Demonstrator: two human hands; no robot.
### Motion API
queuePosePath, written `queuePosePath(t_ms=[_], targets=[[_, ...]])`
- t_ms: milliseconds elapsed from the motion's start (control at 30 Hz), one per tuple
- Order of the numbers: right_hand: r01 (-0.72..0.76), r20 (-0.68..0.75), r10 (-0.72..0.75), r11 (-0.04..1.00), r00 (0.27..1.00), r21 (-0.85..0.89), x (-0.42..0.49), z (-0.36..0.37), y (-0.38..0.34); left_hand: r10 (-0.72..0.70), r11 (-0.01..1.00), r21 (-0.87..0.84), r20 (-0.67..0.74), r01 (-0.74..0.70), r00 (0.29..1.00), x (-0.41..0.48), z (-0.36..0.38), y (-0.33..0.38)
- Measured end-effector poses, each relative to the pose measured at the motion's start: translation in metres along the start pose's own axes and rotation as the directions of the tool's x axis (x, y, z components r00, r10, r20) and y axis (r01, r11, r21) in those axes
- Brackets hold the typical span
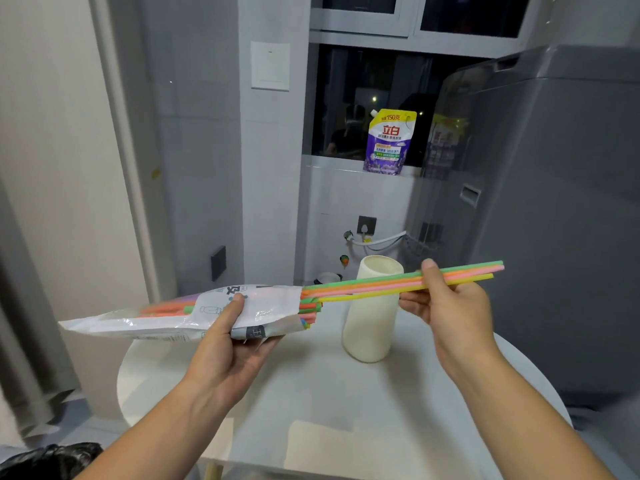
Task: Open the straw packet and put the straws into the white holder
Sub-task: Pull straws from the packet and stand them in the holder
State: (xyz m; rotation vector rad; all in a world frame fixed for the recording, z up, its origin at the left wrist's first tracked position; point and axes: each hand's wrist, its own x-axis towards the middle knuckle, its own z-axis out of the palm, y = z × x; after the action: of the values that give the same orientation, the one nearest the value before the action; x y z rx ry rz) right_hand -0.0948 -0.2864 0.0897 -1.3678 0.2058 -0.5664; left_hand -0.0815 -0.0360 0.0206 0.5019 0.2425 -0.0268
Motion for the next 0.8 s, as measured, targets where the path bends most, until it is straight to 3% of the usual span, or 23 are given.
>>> queuePosePath(t_ms=[267, 400, 633, 800], targets=[[0.150, -0.124, -0.158, 0.986, 0.980, -0.071, 0.030, -0.029, -0.035, 0.003, 1.000, 0.000, -0.011, -0.003, 1.000, 0.004, 0.002, -0.002], [0.254, -0.179, -0.292, 0.944, 0.939, -0.209, 0.044, -0.032, -0.047, -0.014, 0.998, 0.054, -0.002, 0.014, 1.000, 0.004, 0.002, -0.012], [0.306, -0.118, -0.396, 0.839, 0.911, -0.450, 0.059, -0.019, -0.049, -0.064, 0.993, 0.100, 0.029, 0.061, 0.998, 0.001, 0.007, -0.026], [0.263, -0.027, -0.333, 0.789, 0.942, -0.555, 0.075, -0.007, -0.027, -0.070, 0.989, 0.135, 0.026, 0.066, 0.997, -0.001, 0.008, -0.029]])
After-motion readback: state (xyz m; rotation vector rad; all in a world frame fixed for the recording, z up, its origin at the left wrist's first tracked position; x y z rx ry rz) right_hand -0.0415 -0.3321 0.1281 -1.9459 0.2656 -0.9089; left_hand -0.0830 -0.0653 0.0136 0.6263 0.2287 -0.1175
